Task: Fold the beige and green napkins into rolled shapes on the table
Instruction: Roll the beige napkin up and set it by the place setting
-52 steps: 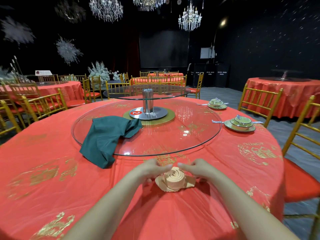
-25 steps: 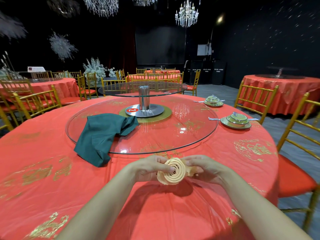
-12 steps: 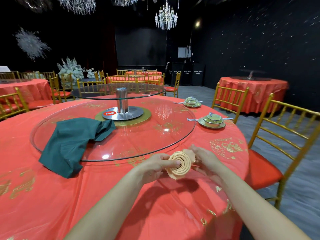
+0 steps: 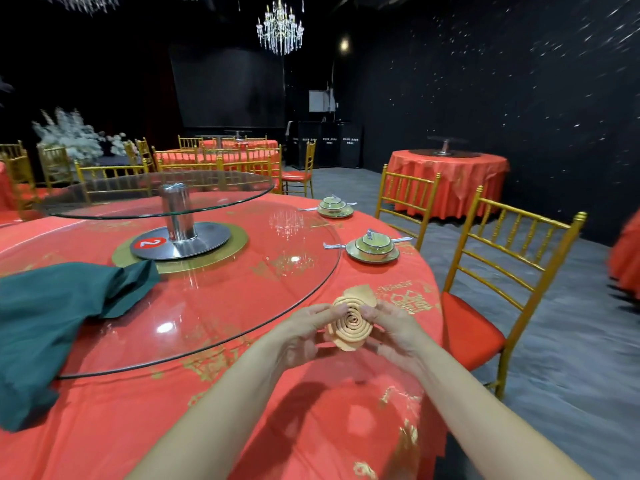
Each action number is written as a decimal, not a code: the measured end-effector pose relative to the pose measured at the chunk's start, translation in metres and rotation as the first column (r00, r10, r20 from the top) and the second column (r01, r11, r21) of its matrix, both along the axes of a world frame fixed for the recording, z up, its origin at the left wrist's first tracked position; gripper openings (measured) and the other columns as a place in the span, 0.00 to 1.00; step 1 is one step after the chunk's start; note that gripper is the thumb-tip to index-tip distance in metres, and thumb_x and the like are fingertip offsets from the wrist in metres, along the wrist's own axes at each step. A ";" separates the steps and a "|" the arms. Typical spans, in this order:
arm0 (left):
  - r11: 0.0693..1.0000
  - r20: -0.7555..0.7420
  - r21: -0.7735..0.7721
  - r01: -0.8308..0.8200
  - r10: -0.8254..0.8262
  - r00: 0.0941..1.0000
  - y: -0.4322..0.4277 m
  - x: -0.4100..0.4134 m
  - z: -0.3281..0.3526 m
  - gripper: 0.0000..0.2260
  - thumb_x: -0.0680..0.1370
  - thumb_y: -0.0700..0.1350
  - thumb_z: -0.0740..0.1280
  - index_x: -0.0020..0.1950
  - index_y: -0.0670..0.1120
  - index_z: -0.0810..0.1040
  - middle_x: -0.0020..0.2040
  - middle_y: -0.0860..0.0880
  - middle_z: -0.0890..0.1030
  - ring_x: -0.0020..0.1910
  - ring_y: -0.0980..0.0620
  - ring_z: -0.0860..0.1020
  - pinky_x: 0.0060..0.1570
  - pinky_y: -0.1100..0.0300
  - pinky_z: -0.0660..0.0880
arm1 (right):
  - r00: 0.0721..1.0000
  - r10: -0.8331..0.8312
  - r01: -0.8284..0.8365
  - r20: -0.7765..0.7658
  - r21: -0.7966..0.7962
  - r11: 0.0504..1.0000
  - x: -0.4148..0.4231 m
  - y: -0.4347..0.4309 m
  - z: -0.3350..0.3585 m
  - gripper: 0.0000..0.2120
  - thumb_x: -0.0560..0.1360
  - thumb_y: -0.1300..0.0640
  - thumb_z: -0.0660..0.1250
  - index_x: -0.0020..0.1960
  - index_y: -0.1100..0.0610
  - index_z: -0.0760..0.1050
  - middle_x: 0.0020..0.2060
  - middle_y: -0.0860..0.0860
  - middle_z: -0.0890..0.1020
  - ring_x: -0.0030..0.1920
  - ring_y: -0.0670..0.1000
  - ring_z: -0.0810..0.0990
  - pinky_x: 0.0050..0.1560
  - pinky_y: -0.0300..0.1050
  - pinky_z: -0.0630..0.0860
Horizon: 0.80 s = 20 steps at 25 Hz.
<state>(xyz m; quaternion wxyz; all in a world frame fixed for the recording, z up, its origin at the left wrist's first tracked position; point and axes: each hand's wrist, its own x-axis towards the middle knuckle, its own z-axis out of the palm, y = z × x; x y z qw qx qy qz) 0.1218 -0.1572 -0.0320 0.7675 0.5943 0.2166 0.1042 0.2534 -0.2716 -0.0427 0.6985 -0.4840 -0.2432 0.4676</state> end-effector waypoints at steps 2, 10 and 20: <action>1.000 -0.004 -0.003 0.013 -0.013 1.000 0.008 0.021 0.006 0.11 0.68 0.51 0.72 0.46 0.48 0.81 0.41 0.47 0.80 0.42 0.48 0.77 0.48 0.53 0.75 | 1.000 -0.009 0.009 0.015 -0.007 1.000 0.018 0.004 0.007 0.18 0.62 0.59 0.72 0.51 0.59 0.75 0.38 0.54 0.84 0.37 0.51 0.82 0.37 0.45 0.81; 0.998 0.060 -0.027 0.054 -0.052 0.997 0.048 0.110 0.021 0.10 0.71 0.45 0.70 0.50 0.46 0.80 0.42 0.48 0.82 0.38 0.53 0.81 0.40 0.59 0.80 | 0.998 -0.069 0.069 0.012 0.000 0.998 0.099 0.038 0.022 0.16 0.63 0.58 0.71 0.50 0.59 0.77 0.36 0.53 0.84 0.36 0.50 0.81 0.39 0.44 0.79; 0.999 0.052 0.041 -0.004 0.002 0.999 0.219 0.291 0.044 0.05 0.76 0.43 0.66 0.40 0.46 0.79 0.26 0.55 0.76 0.25 0.59 0.72 0.30 0.67 0.71 | 0.991 -0.016 0.026 0.134 -0.071 0.997 0.289 0.205 0.059 0.03 0.73 0.60 0.67 0.46 0.58 0.77 0.33 0.51 0.83 0.32 0.48 0.81 0.35 0.40 0.80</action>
